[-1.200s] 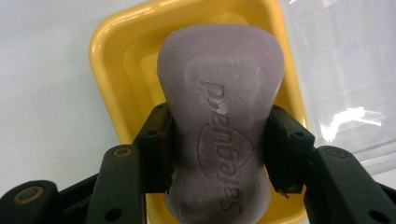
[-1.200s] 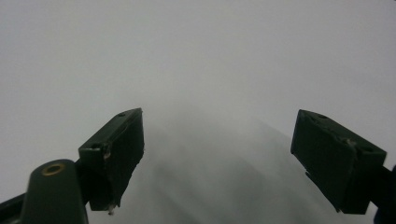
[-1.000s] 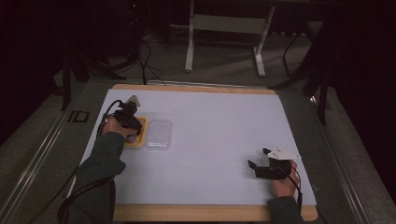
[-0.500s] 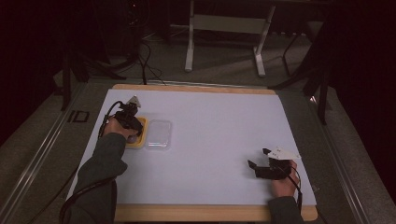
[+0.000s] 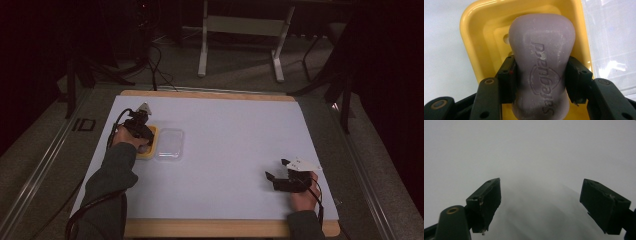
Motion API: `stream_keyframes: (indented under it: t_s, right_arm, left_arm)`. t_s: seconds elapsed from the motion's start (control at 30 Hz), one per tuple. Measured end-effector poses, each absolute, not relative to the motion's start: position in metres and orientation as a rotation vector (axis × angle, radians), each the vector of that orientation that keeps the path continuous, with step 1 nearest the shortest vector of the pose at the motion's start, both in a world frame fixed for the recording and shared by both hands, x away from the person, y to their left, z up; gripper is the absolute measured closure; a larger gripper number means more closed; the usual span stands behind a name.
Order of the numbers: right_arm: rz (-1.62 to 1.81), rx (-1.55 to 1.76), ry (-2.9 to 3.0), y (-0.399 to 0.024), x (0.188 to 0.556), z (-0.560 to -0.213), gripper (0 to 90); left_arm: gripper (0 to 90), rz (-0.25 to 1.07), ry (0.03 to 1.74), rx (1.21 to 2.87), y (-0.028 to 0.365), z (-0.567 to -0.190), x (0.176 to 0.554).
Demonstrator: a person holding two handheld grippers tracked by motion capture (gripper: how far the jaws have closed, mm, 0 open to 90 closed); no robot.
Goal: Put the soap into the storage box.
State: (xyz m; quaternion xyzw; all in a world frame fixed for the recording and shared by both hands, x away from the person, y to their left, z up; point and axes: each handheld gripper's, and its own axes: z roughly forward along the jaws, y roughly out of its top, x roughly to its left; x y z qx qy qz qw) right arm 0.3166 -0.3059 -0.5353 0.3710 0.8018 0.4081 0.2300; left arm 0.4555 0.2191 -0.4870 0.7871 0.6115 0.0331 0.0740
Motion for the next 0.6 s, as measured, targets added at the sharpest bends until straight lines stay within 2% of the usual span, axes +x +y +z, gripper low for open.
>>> stream_keyframes:
  t_s: [0.23,0.6]
  right_arm:
    - [1.121,1.022,2.208,-0.3058,0.3167,-0.5354,16.9]
    - [1.114,1.021,2.211,-0.3054,0.3168,-0.5355,16.9]
  left_arm:
    - [48.4,0.091,1.836,2.359,0.2209,-0.4882,0.4553]
    - [36.9,0.138,1.824,2.381,0.2234,-0.4803,0.4525]
